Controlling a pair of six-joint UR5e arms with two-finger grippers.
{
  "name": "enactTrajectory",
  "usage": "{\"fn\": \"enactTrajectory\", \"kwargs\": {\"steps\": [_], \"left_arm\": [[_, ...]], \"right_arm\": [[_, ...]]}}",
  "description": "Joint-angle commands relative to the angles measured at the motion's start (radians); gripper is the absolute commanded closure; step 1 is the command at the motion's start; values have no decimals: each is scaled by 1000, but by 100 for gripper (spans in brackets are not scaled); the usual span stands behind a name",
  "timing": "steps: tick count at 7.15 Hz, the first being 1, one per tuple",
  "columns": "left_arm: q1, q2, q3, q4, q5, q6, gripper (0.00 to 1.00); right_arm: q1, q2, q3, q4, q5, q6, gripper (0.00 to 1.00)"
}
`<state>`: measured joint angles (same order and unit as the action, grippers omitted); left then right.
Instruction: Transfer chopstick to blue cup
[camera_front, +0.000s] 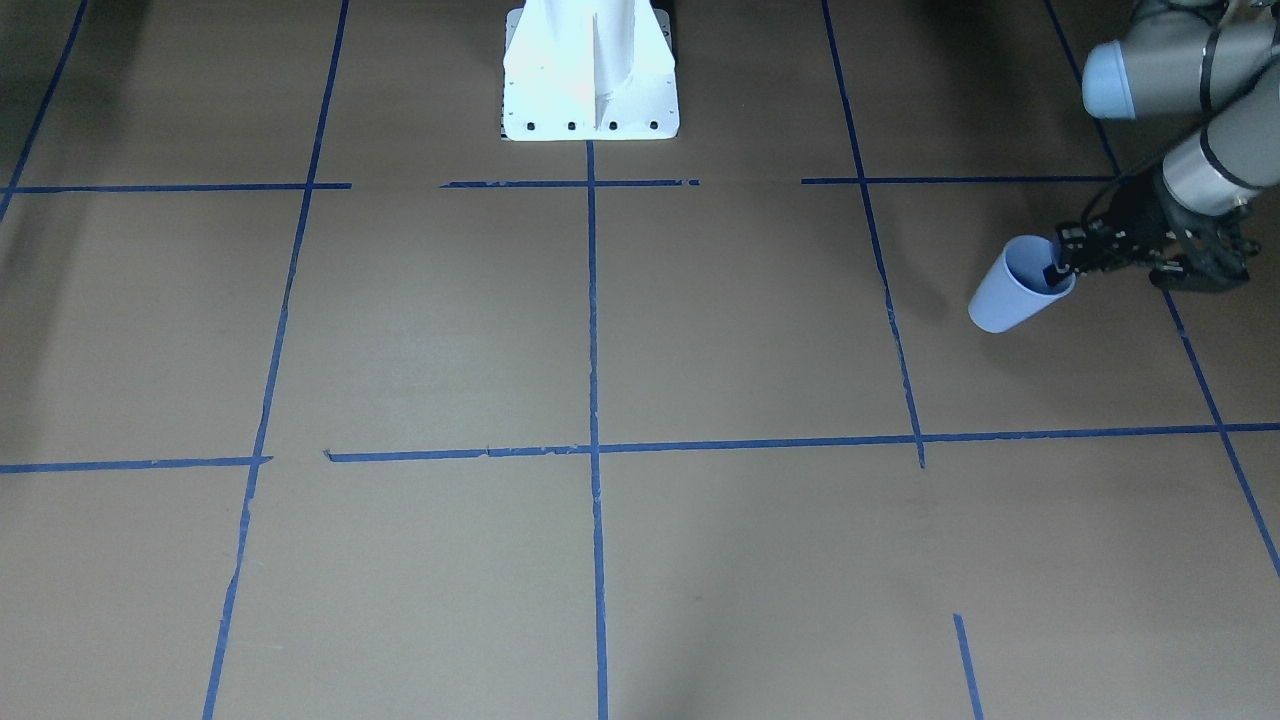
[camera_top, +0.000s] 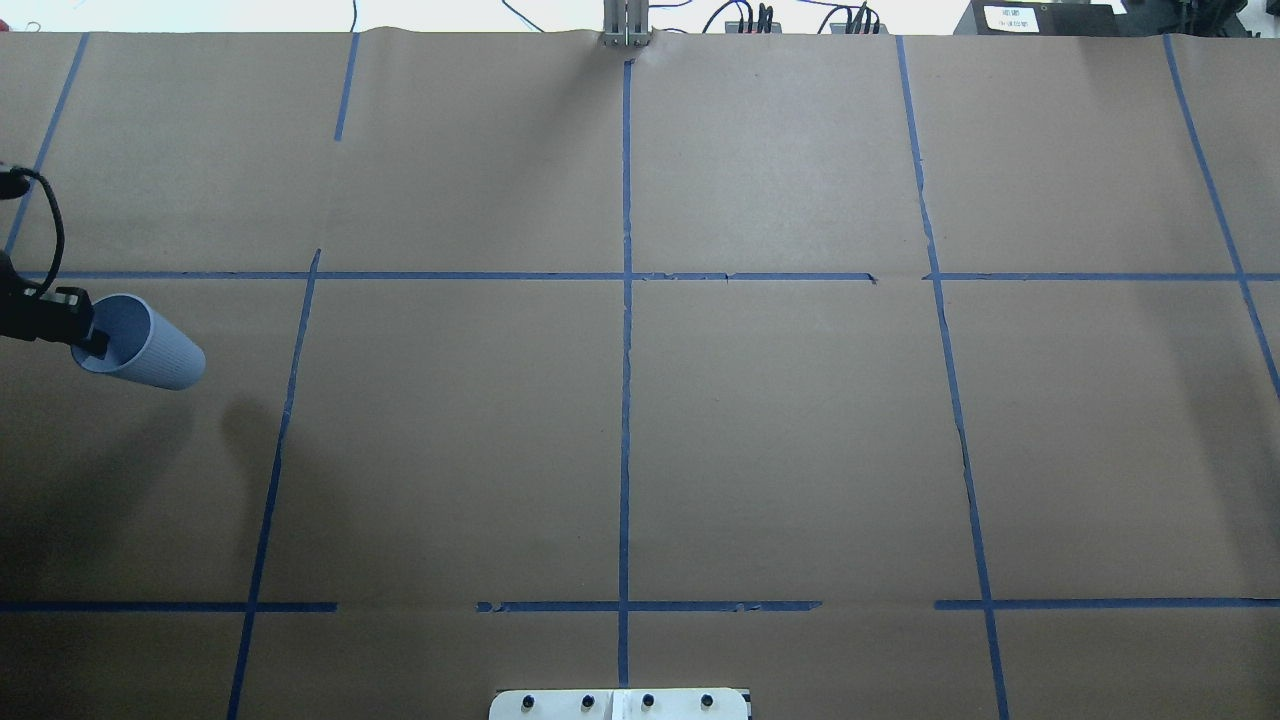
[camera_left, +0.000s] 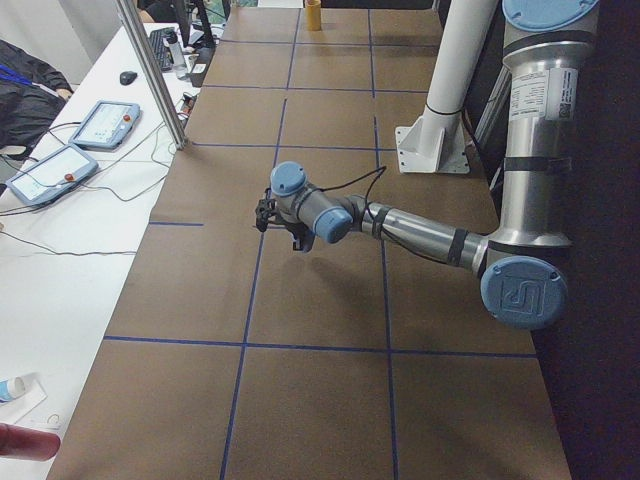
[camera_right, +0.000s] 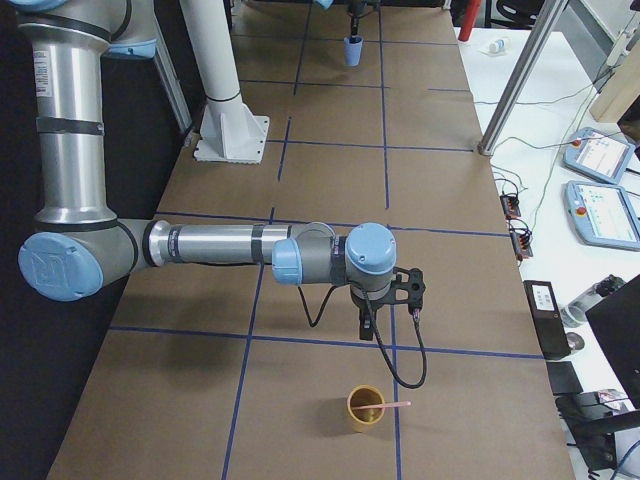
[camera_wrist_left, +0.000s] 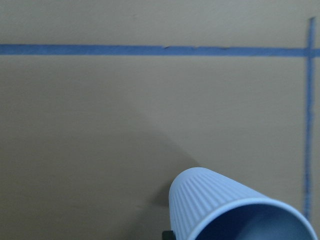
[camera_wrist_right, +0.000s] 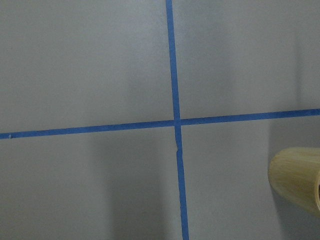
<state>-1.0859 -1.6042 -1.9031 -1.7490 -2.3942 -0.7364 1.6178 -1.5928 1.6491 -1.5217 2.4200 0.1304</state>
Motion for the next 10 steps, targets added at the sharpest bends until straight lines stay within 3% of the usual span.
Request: {"fn": "enactTrajectory", "kwargs": {"steps": [1, 2, 3, 4, 5, 6, 7, 10], "left_arm": [[17, -298, -175, 509, 4, -61, 100], [122, -416, -166, 555, 7, -218, 100], [241, -506, -153, 546, 82, -392, 100], [336, -625, -76, 534, 130, -522, 100], [400, -713, 58, 411, 185, -626, 100], [447, -729, 197, 220, 234, -674, 100], [454, -761, 308, 124, 259, -698, 100], [489, -784, 352, 117, 293, -699, 100]], "right_arm": [[2, -1, 0, 0, 1, 0, 0], [2, -3, 0, 0, 2, 0, 0], [2, -4, 0, 0, 4, -2, 0], [2, -3, 1, 0, 4, -2, 0], [2, -3, 1, 0, 5, -2, 0], [2, -3, 3, 0, 4, 0, 0], [2, -3, 5, 0, 4, -2, 0], [2, -3, 8, 0, 4, 0, 0]]}}
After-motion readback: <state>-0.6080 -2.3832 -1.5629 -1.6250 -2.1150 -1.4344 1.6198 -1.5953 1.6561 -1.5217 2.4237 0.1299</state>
